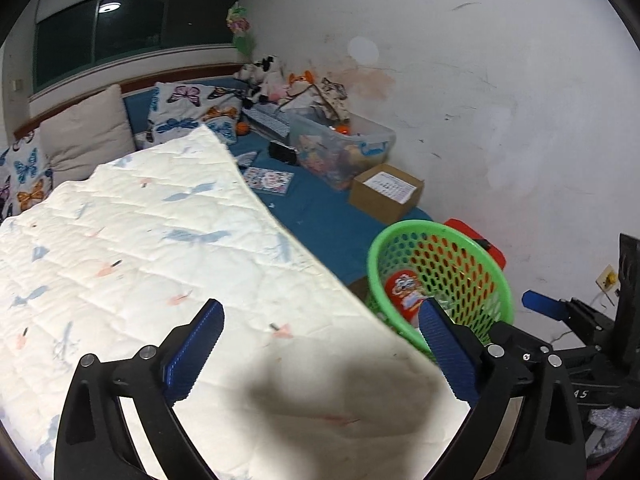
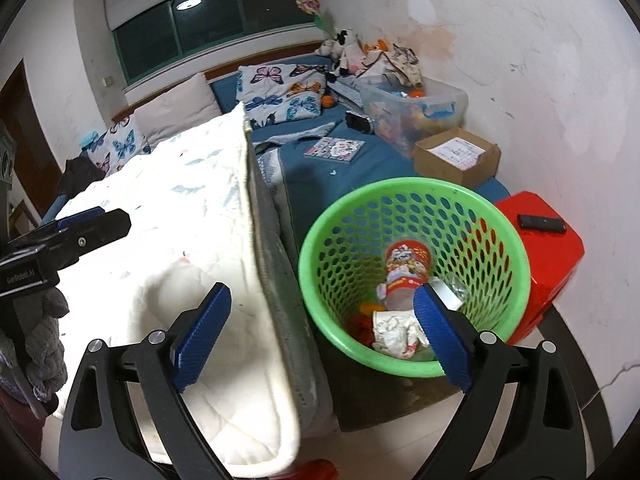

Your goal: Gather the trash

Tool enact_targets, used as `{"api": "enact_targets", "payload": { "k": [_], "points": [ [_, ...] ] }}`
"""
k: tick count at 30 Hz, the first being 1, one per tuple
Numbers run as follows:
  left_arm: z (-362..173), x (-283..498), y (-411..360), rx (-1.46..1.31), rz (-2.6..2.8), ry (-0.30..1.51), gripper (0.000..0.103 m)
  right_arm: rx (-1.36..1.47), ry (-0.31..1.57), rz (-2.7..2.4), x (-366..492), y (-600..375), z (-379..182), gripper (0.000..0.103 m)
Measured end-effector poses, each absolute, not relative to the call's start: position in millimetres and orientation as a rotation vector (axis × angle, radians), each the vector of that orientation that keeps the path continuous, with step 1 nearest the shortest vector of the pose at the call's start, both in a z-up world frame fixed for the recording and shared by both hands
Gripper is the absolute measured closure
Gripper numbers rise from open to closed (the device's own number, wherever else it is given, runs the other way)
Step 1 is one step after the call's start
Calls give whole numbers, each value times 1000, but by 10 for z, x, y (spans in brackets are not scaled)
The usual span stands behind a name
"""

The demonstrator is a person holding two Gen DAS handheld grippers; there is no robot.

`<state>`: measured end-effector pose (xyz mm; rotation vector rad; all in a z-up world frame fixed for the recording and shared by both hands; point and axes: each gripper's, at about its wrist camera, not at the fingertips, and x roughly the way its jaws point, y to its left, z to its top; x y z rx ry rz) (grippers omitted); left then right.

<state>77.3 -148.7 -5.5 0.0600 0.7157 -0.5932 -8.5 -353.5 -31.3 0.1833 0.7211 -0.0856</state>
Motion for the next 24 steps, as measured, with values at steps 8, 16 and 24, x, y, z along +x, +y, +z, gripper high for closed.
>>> {"api": "enact_targets", "payload": {
  "k": [8, 16, 24],
  "points": [
    [-27, 708, -1208, 75, -521, 695, 7, 139, 726, -61, -17, -3314, -259, 8],
    [33, 626, -939, 96, -443, 671, 7, 133, 724, -40, 48, -3190, -206, 7],
    [65, 549, -675, 65, -362, 660, 7, 136, 702, -21, 69, -3056, -145, 6]
  ]
}}
